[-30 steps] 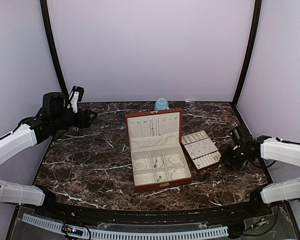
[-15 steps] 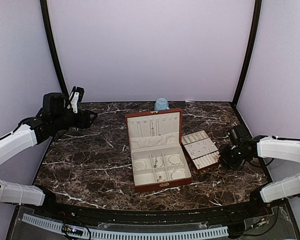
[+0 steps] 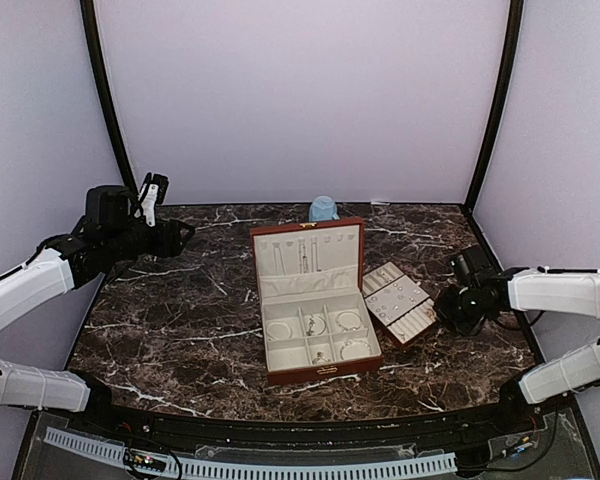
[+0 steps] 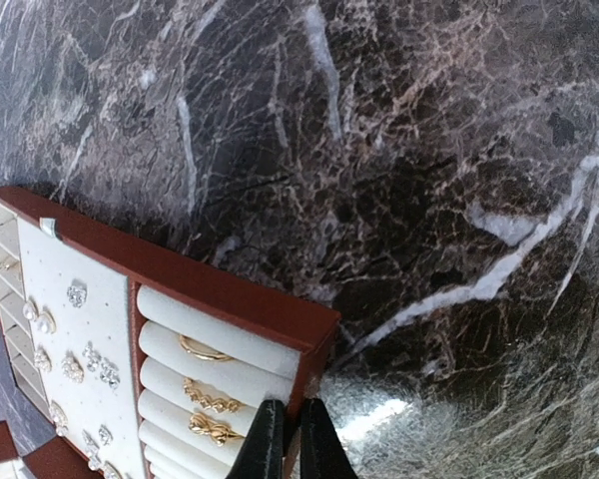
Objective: Organize the mixed jewelry
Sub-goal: Adjust the compartment layer at the center of the board.
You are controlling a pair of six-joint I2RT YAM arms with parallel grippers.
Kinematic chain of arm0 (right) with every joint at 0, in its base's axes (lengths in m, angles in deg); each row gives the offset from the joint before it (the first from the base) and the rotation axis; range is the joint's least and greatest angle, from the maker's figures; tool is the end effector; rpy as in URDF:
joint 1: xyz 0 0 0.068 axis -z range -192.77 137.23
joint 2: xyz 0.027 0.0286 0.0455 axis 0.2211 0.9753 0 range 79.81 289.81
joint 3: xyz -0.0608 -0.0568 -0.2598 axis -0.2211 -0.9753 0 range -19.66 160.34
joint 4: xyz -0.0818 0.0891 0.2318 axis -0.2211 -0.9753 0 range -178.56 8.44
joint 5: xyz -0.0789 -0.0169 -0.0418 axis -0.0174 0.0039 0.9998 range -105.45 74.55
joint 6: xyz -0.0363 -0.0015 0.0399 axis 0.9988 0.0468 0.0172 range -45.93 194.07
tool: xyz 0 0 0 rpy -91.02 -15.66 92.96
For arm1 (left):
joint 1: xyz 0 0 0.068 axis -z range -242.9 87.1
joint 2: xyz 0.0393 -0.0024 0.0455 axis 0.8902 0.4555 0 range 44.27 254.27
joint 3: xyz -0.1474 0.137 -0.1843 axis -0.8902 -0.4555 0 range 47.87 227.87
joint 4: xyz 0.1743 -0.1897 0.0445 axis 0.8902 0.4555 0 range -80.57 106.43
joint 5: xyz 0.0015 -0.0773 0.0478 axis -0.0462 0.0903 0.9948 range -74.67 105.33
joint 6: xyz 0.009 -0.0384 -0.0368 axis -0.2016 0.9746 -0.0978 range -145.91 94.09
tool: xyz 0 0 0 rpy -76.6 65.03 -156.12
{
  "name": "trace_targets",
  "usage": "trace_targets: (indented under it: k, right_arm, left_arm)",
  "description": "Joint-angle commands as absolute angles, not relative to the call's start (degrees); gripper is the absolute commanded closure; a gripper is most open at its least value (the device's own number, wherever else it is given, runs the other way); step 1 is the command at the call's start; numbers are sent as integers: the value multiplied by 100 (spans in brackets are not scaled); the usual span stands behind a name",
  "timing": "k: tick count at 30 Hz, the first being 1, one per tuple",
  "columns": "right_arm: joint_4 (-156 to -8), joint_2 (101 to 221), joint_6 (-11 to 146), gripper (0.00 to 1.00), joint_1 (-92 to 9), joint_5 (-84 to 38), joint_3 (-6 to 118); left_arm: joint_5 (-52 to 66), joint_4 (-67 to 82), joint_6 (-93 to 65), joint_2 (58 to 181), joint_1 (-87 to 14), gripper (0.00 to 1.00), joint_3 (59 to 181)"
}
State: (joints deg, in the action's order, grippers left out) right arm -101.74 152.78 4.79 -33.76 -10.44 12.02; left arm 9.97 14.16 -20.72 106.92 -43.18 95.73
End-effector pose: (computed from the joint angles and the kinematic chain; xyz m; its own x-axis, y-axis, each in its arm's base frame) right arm 0.2053 0.0753 0.1531 -0.5876 0.7725 -0.2408 0.6548 0.6288 0.4194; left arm 0.2380 -0.0890 0.3069 -0.3513 0.0302 -0.9358 0.3887 0.9140 -0.1164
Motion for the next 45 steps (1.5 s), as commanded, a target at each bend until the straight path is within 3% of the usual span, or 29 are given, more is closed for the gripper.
trace_targets:
  k: [1,21,37,45]
  right_arm:
    - [-10383,15654,781,97,-3389,-716,1322]
    - [-10904,16422,2959,95,-2119,-194,2126]
    - [-10341,16691,2808,100,-1853,-408,1714]
    - [-10728,16335,3087,100,-1588,-309,1951]
  left_arm:
    - [940,1328,-2042,10573,-4354,33,9517]
    - [988,1343,-2055,10534,-4350,33,9514]
    - [1024,1343,-2073,10561,-4352,33,9507]
    - [1039,1348,-2082,10553,-4351,33,9507]
